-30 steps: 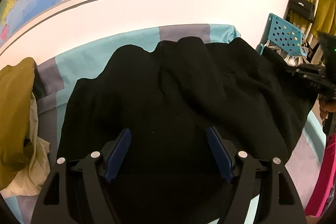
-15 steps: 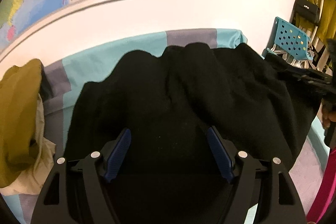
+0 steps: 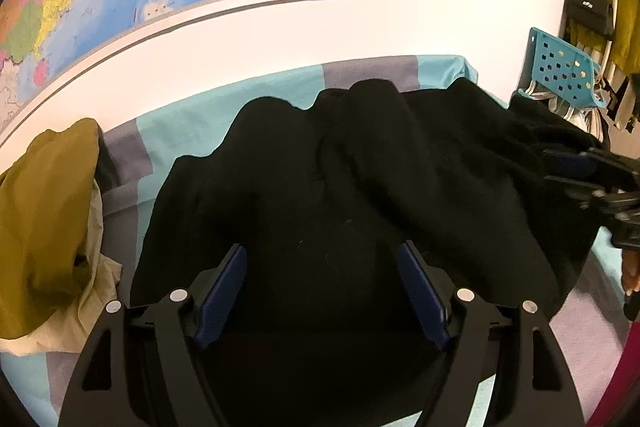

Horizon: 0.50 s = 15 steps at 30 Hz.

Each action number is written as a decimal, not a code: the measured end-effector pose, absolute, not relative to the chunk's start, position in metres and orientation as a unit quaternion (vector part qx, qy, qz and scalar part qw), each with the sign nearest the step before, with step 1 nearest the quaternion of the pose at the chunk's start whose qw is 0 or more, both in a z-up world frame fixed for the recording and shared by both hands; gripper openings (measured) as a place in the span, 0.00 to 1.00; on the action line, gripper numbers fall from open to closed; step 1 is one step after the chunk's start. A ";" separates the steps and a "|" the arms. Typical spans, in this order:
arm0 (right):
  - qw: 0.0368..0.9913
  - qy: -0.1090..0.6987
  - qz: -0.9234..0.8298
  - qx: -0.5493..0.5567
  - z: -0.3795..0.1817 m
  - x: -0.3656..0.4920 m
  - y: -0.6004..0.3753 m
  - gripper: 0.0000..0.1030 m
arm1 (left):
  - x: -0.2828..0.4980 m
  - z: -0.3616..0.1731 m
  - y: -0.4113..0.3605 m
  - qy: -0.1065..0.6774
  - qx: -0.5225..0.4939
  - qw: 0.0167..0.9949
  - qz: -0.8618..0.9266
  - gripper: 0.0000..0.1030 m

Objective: Fold large clothes

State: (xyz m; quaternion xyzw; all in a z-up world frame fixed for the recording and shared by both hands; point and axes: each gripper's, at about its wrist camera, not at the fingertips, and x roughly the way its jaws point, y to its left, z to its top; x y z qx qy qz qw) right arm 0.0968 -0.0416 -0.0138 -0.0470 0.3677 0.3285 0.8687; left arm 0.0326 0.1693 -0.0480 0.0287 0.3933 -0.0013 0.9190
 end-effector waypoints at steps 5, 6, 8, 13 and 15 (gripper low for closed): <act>0.863 0.392 0.316 -0.035 -0.029 0.112 -0.039 0.49 | 0.037 -0.055 0.171 0.399 0.029 0.916 0.008 0.76; 0.863 0.393 0.315 -0.032 -0.026 0.111 -0.039 0.49 | 0.037 -0.054 0.172 0.399 0.025 0.916 0.007 0.76; 0.868 0.384 0.314 -0.018 -0.017 0.107 -0.044 0.50 | 0.031 -0.048 0.176 0.393 0.017 0.920 0.007 0.76; 0.872 0.336 0.353 -0.040 0.008 0.074 -0.044 0.54 | 0.009 -0.034 0.193 0.371 -0.001 0.929 0.002 0.76; 0.864 0.338 0.369 -0.060 0.005 0.066 -0.034 0.55 | 0.008 -0.042 0.201 0.379 0.003 0.925 0.014 0.76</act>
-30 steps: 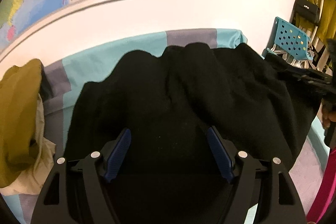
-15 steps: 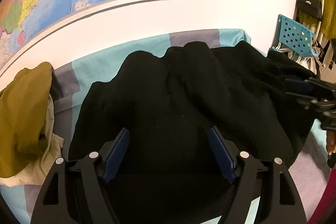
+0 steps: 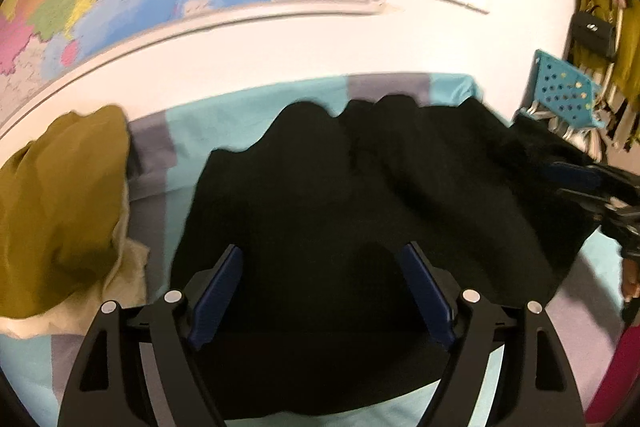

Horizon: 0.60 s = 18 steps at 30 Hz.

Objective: Fold large clothes

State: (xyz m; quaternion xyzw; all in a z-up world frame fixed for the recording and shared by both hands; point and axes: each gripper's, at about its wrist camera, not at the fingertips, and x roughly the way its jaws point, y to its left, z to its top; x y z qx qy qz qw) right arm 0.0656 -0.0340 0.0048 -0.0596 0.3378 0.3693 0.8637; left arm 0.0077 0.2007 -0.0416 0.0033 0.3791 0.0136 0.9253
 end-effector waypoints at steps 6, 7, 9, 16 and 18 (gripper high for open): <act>0.854 0.375 0.349 -0.089 -0.022 0.074 -0.014 0.56 | 0.014 -0.056 0.224 0.402 -0.038 0.914 0.029 0.80; 0.856 0.372 0.345 -0.091 -0.019 0.072 -0.012 0.58 | 0.010 -0.053 0.226 0.400 -0.043 0.915 0.032 0.80; 0.860 0.353 0.356 -0.094 -0.005 0.060 -0.008 0.59 | -0.001 -0.044 0.231 0.388 -0.055 0.920 0.028 0.80; 0.827 0.294 0.443 -0.182 0.011 0.006 0.043 0.71 | -0.045 -0.038 0.252 0.377 -0.096 0.920 0.042 0.80; 0.814 0.287 0.450 -0.228 0.001 -0.005 0.065 0.71 | -0.062 -0.041 0.257 0.379 -0.116 0.917 0.045 0.80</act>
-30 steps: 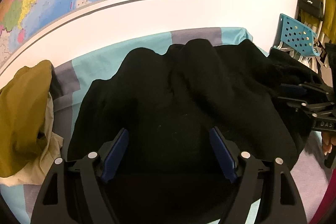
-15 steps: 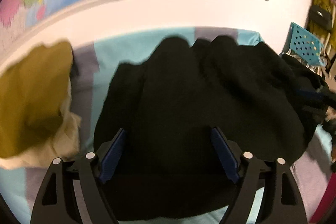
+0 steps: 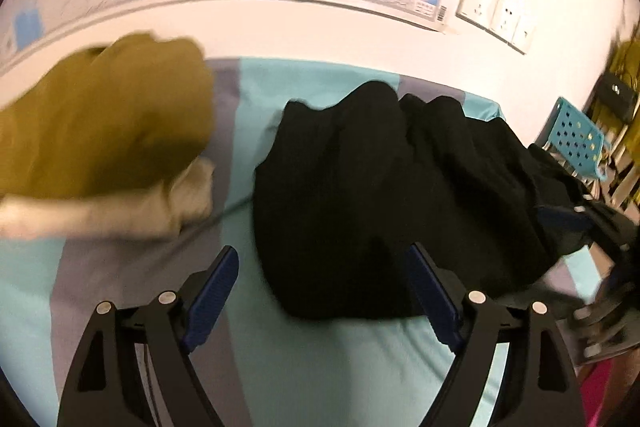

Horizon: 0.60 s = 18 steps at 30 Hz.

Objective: Fold large clothes

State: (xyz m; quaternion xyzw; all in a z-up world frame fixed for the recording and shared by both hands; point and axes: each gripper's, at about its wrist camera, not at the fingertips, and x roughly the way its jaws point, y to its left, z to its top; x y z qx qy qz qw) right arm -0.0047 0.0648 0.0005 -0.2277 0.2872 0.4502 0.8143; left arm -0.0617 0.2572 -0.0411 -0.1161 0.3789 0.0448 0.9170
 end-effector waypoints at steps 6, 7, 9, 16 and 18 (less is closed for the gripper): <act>0.793 0.273 0.445 -0.315 -0.035 -0.018 0.107 0.74 | -0.090 -0.059 0.257 0.405 -0.144 0.903 0.024 0.80; 0.791 0.268 0.441 -0.329 -0.041 -0.018 0.111 0.76 | -0.090 -0.062 0.256 0.410 -0.150 0.900 0.018 0.80; 0.794 0.259 0.430 -0.342 -0.047 -0.015 0.114 0.71 | -0.089 -0.071 0.254 0.423 -0.165 0.891 0.007 0.80; 0.811 0.262 0.438 -0.286 -0.032 0.002 0.103 0.26 | -0.069 -0.078 0.246 0.424 -0.205 0.881 -0.037 0.81; 0.817 0.276 0.451 -0.229 -0.019 0.014 0.092 0.22 | -0.059 -0.079 0.245 0.424 -0.222 0.876 -0.054 0.81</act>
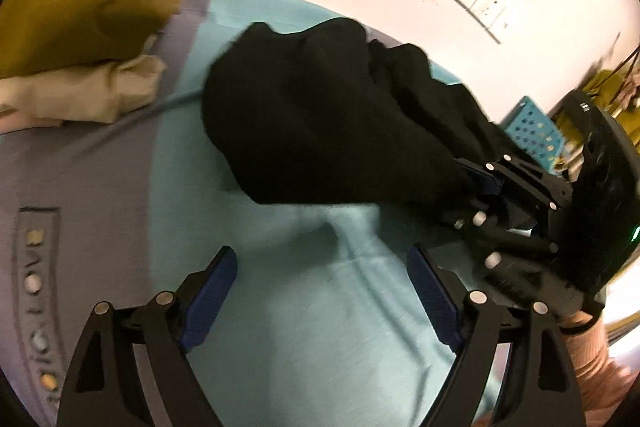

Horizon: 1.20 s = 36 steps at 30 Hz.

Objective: Fold large clothes

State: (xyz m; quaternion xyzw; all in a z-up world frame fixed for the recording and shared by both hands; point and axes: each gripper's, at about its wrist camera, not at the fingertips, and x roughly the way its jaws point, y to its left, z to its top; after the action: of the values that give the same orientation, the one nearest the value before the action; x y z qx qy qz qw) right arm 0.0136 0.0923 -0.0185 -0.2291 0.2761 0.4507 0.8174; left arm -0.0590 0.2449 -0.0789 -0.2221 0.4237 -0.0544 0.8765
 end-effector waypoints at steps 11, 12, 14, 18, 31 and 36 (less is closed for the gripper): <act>0.816 0.302 0.468 -0.156 -0.013 0.031 0.085 0.23 | -0.010 -0.093 0.260 0.410 -0.392 0.811 -0.144 0.80; 0.816 0.303 0.469 -0.151 -0.012 0.032 0.084 0.23 | -0.007 -0.093 0.260 0.407 -0.401 0.807 -0.148 0.80; 0.818 0.301 0.466 -0.151 -0.012 0.031 0.084 0.22 | -0.004 -0.094 0.260 0.401 -0.421 0.798 -0.158 0.80; 0.819 0.309 0.462 -0.137 -0.014 0.029 0.081 0.26 | -0.013 -0.093 0.259 0.381 -0.424 0.804 -0.170 0.79; 0.794 0.351 0.494 -0.052 -0.014 0.009 0.041 0.63 | 0.013 -0.089 0.253 0.389 -0.415 0.816 -0.105 0.67; 0.781 0.404 0.471 0.071 -0.016 0.004 -0.036 0.82 | 0.024 -0.083 0.241 0.401 -0.348 0.844 -0.069 0.55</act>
State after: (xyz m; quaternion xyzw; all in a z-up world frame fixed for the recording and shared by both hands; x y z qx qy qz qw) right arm 0.0041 -0.0363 -0.0158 0.0713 0.4043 0.4714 0.7806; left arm 0.0242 0.2406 -0.0825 -0.3481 0.4013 -0.0686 0.8444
